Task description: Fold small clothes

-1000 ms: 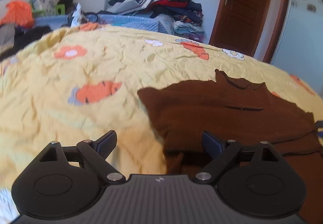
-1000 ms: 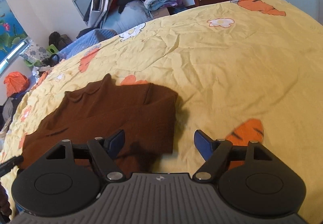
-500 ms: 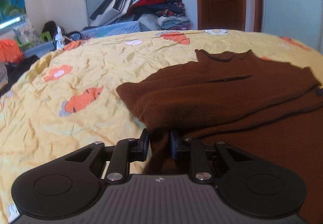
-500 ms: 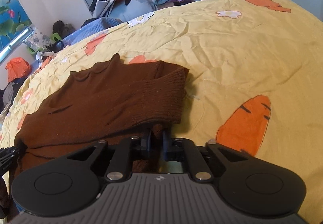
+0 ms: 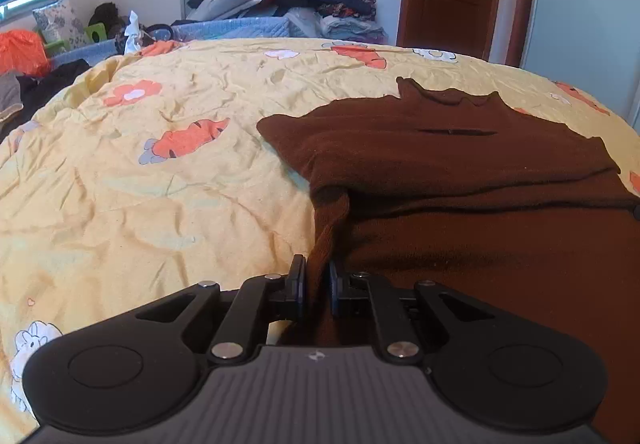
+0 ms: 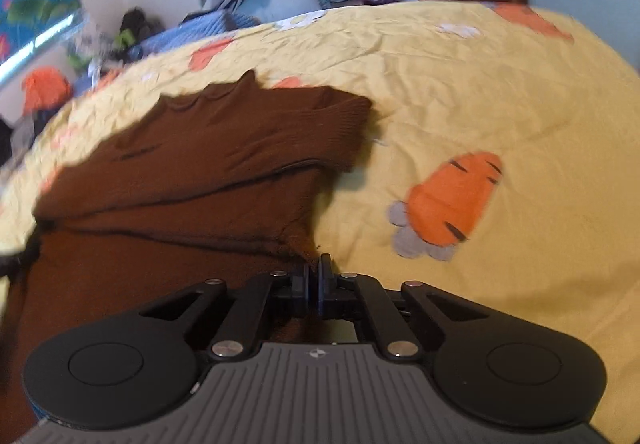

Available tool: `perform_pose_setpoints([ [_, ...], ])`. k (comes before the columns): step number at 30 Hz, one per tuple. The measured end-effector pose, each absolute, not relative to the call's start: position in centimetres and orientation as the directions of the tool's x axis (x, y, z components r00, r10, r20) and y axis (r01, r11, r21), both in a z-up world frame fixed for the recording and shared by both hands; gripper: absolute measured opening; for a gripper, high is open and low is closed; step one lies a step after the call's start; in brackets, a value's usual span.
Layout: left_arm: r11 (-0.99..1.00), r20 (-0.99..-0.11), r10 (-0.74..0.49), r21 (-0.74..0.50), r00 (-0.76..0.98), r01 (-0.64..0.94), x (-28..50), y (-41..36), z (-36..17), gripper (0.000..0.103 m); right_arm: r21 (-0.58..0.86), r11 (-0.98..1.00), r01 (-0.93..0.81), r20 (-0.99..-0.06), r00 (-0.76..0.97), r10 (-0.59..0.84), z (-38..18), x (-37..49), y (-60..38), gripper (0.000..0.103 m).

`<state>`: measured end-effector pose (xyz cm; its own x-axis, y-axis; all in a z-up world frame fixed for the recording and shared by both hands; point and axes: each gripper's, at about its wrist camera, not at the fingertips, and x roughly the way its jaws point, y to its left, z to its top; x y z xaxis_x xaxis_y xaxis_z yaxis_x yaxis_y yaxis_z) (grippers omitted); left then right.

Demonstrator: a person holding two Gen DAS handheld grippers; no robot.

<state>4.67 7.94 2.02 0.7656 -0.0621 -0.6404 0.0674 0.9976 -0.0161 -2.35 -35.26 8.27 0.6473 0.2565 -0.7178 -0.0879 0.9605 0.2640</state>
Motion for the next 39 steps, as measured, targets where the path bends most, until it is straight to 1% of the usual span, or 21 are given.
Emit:
perform_pose_setpoints([
  [3,0.995,-0.657,-0.095,-0.082,0.748,0.054,3.7,8.6,2.7,0.013,0.315,0.947,-0.068,-0.707,0.649,0.281,8.0,-3.2,-35.3,0.012],
  [5,0.986,-0.686,-0.144,-0.163,0.713,0.042,2.5,9.6,3.0,0.025,0.355,0.933,-0.06,-0.71,0.631,0.311,8.4,-4.2,-35.1,0.047],
  [7,0.955,-0.687,-0.23,-0.295,0.689,0.025,0.7,11.2,2.8,0.061,0.403,0.912,-0.072,-0.698,0.621,0.357,8.7,-5.9,-35.1,0.073],
  [8,0.926,-0.662,-0.286,-0.376,0.693,0.024,-0.4,12.1,2.6,0.068,0.425,0.902,-0.081,-0.692,0.614,0.381,8.7,-7.0,-35.3,0.077],
  [13,0.78,-0.597,-0.479,-0.626,0.644,-0.001,-0.9,14.0,1.6,0.069,0.609,0.79,-0.072,-0.615,0.586,0.527,7.6,-10.2,-36.5,0.075],
  [14,0.777,-0.599,-0.482,-0.63,0.64,-0.004,-0.5,13.9,1.5,0.067,0.649,0.759,-0.06,-0.601,0.572,0.559,7.3,-10.1,-36.8,0.065],
  [16,0.818,-0.643,-0.444,-0.575,0.624,-0.01,0.3,13.4,1.5,0.016,0.69,0.723,-0.028,-0.597,0.544,0.59,6.4,-9.5,-37.2,0.025],
  [17,0.842,-0.673,-0.411,-0.54,0.615,-0.028,0.7,13.3,1.4,0.008,0.678,0.735,0.001,-0.625,0.526,0.577,5.9,-9.1,-37.3,0.009],
  [25,0.904,-0.701,-0.338,-0.428,0.628,0.01,-1.3,13.7,2.8,0.008,0.641,0.768,-0.002,-0.614,0.599,0.514,7.2,-11.9,-37.9,0.012],
  [27,0.888,-0.689,-0.355,-0.461,0.632,-0.004,-1.8,14.1,2.1,0.012,0.669,0.742,0.038,-0.61,0.598,0.52,5.6,-12.0,-38.3,0.011],
  [28,0.869,-0.687,-0.379,-0.495,0.62,-0.017,-2.0,14.4,2.1,0.018,0.701,0.71,0.064,-0.591,0.608,0.53,5.1,-12.1,-38.4,0.015],
  [29,0.844,-0.685,-0.414,-0.535,0.6,-0.029,-2.3,14.8,2.1,0.024,0.724,0.685,0.079,-0.578,0.611,0.54,5.1,-12.4,-38.4,0.029],
  [30,0.802,-0.664,-0.47,-0.596,0.581,-0.032,-2.8,15.3,1.9,0.043,0.736,0.673,0.074,-0.567,0.611,0.553,5.3,-12.9,-38.1,0.051],
  [31,0.754,-0.626,-0.522,-0.656,0.58,-0.03,-3.6,15.7,1.6,0.069,0.743,0.668,0.045,-0.55,0.609,0.571,5.7,-13.5,-37.9,0.06],
  [32,0.708,-0.589,-0.562,-0.706,0.58,-0.031,-4.6,16.0,1.3,0.078,0.745,0.667,0.012,-0.539,0.6,0.591,6.0,-14.2,-37.3,0.072],
  [33,0.674,-0.565,-0.592,-0.738,0.575,-0.032,-5.6,16.0,1.0,0.083,0.743,0.669,-0.01,-0.54,0.581,0.609,6.1,-14.9,-36.8,0.073],
  [35,0.655,-0.552,-0.609,-0.755,0.57,-0.03,-7.1,15.5,0.6,0.082,0.751,0.659,-0.037,-0.545,0.528,0.651,5.9,-16.0,-35.6,0.072],
  [36,0.665,-0.55,-0.598,-0.747,0.584,-0.022,-7.8,15.1,0.6,0.08,0.761,0.646,-0.047,-0.54,0.505,0.673,5.7,-16.5,-34.8,0.065],
  [37,0.687,-0.56,-0.581,-0.727,0.591,-0.013,-8.2,14.7,0.6,0.069,0.77,0.636,-0.051,-0.538,0.485,0.69,5.5,-16.9,-34.2,0.058],
  [38,0.72,-0.585,-0.554,-0.694,0.592,-0.012,-8.4,14.1,0.7,0.057,0.765,0.642,-0.053,-0.55,0.464,0.694,5.2,-17.1,-33.4,0.035],
  [39,0.746,-0.619,-0.53,-0.665,0.58,-0.028,-8.3,13.8,0.8,0.012,0.751,0.658,-0.052,-0.574,0.442,0.69,5.1,-17.1,-32.9,0.012],
])
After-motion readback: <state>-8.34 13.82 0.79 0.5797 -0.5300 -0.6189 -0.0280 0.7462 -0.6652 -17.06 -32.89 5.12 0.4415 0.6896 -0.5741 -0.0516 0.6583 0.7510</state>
